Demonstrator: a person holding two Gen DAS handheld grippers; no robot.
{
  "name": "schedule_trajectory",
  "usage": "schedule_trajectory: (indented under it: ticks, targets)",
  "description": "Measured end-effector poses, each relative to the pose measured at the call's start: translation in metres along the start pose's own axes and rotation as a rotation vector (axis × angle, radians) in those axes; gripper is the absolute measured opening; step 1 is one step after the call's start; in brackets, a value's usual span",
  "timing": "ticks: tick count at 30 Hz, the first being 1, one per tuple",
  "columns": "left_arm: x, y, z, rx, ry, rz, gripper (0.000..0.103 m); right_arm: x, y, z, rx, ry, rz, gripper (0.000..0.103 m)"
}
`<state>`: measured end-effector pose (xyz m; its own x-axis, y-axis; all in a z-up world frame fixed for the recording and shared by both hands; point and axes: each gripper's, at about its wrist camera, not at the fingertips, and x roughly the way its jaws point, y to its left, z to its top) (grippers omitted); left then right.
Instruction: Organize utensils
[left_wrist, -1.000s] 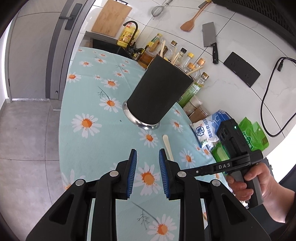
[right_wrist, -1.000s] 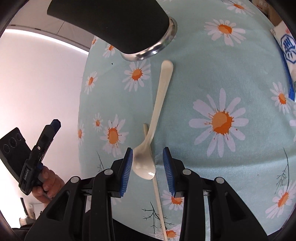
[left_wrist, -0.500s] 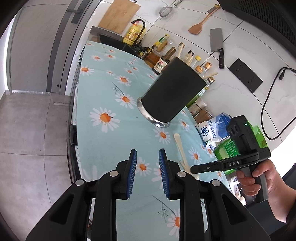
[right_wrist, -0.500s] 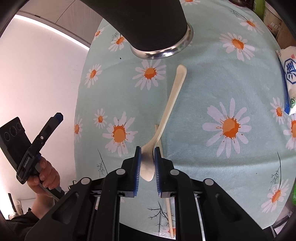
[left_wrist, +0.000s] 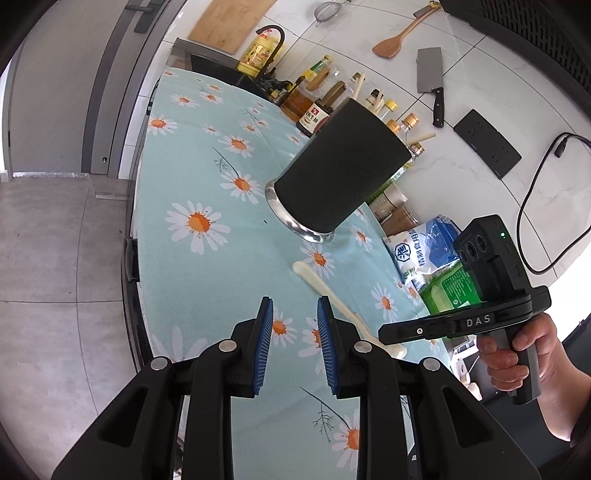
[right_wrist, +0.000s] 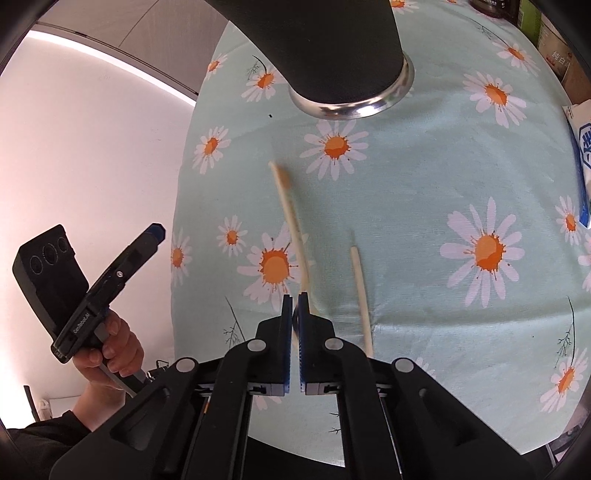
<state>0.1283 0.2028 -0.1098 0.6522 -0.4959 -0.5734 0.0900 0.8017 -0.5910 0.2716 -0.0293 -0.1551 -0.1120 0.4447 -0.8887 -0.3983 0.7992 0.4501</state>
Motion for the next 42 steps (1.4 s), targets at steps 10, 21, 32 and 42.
schedule_trajectory:
  ticks: [10, 21, 32, 42]
  targets:
    - [0.013, -0.033, -0.009, -0.002, -0.026, 0.068, 0.024, -0.011, -0.013, 0.003, -0.067, 0.017, 0.106, 0.004]
    - [0.023, -0.066, -0.024, -0.046, -0.035, 0.162, 0.024, 0.004, -0.022, 0.017, -0.184, 0.138, 0.074, 0.008]
    - [0.009, -0.053, -0.037, -0.130, -0.090, 0.211, 0.024, 0.024, 0.005, 0.018, -0.379, 0.255, -0.086, 0.024]
    - [0.003, -0.034, -0.033, -0.150, -0.094, 0.195, 0.024, 0.038, 0.023, 0.017, -0.361, 0.248, -0.158, 0.035]
